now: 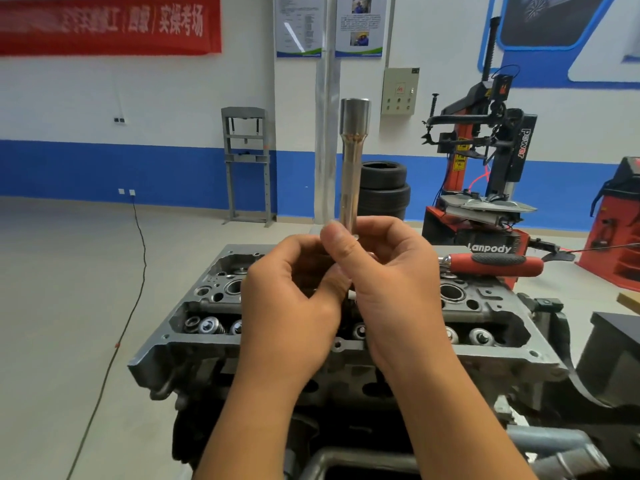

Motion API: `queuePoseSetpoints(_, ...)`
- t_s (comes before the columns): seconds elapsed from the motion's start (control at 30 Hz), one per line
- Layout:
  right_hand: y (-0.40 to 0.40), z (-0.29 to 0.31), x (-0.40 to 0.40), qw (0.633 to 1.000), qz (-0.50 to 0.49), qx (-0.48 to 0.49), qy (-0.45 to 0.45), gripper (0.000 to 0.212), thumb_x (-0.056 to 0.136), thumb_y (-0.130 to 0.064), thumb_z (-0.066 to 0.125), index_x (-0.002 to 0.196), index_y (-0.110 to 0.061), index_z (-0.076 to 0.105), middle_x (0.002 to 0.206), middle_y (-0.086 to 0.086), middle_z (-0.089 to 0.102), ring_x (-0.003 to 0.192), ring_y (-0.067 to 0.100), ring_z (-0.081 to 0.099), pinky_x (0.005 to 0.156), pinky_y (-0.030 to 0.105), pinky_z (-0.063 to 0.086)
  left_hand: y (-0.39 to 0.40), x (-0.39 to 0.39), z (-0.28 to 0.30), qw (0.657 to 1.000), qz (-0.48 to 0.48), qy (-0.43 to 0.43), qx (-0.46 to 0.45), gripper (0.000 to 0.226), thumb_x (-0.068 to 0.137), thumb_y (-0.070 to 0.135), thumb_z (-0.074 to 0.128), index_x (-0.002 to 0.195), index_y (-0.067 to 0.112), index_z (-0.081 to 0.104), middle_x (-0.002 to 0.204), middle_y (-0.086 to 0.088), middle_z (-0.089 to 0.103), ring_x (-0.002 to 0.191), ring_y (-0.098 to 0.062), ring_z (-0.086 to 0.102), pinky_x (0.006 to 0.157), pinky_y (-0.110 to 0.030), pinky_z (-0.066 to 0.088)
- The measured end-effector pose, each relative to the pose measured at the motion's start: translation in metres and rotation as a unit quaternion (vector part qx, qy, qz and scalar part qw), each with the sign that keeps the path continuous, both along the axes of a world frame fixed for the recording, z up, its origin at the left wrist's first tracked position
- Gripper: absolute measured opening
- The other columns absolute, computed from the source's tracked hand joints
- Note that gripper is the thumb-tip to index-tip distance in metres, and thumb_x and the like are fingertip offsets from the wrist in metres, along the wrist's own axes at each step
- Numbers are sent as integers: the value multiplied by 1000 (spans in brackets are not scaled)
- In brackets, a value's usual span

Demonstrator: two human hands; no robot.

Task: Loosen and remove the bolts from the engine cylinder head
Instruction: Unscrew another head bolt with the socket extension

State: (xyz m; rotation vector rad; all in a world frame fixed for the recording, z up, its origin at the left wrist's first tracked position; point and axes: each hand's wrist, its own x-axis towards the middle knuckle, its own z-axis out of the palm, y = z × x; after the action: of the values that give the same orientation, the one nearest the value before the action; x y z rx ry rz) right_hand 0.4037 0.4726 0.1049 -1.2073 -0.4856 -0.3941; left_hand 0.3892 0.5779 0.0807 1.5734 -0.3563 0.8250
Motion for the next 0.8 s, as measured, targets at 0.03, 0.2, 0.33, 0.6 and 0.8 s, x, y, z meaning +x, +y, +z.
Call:
queuePoseSetpoints(0.03, 0, -1, 0, 1000, -9, 4, -3, 24, 79, -18, 88, 95, -11, 72, 85, 6, 78, 80, 23, 78, 70, 31, 63, -1, 0, 0, 1000, 8, -7, 0, 22, 92, 9, 77, 102, 29, 75, 92, 14, 80, 87, -5, 77, 76, -19, 60)
queuePoseSetpoints(0.2, 0, -3, 3, 998, -52, -19, -11, 14, 84, -20, 85, 90, -15, 73, 83, 2, 78, 80, 17, 76, 72, 31, 63, 0, 0, -1, 999, -3, -22, 23, 23, 99, 12, 70, 115, 27, 78, 99, 14, 80, 96, -7, 77, 81, -20, 61)
queuePoseSetpoints(0.33, -1, -3, 5, 997, -41, -57, -14, 7, 97, -21, 72, 93, -17, 76, 86, 0, 77, 83, 13, 75, 76, 28, 61, 3, -1, 1, 997, -42, -8, 65, 25, 106, 16, 61, 122, 29, 74, 109, 15, 78, 108, -7, 74, 90, -24, 60)
queuePoseSetpoints(0.6, -4, -4, 5, 999, -3, -54, 9, 21, 81, -17, 88, 94, -13, 73, 89, 4, 78, 85, 19, 77, 76, 32, 64, -3, 0, -4, 997, 69, -24, -9, 32, 86, 3, 80, 96, 33, 76, 88, 20, 78, 83, 0, 76, 71, -15, 59)
queuePoseSetpoints(0.8, -3, -4, 6, 996, -9, -87, -2, 6, 99, -19, 68, 100, -19, 73, 93, -1, 77, 89, 13, 75, 80, 34, 64, 4, -2, -2, 998, -35, -11, 42, 27, 104, 14, 62, 122, 29, 75, 107, 12, 80, 105, -10, 75, 87, -22, 60)
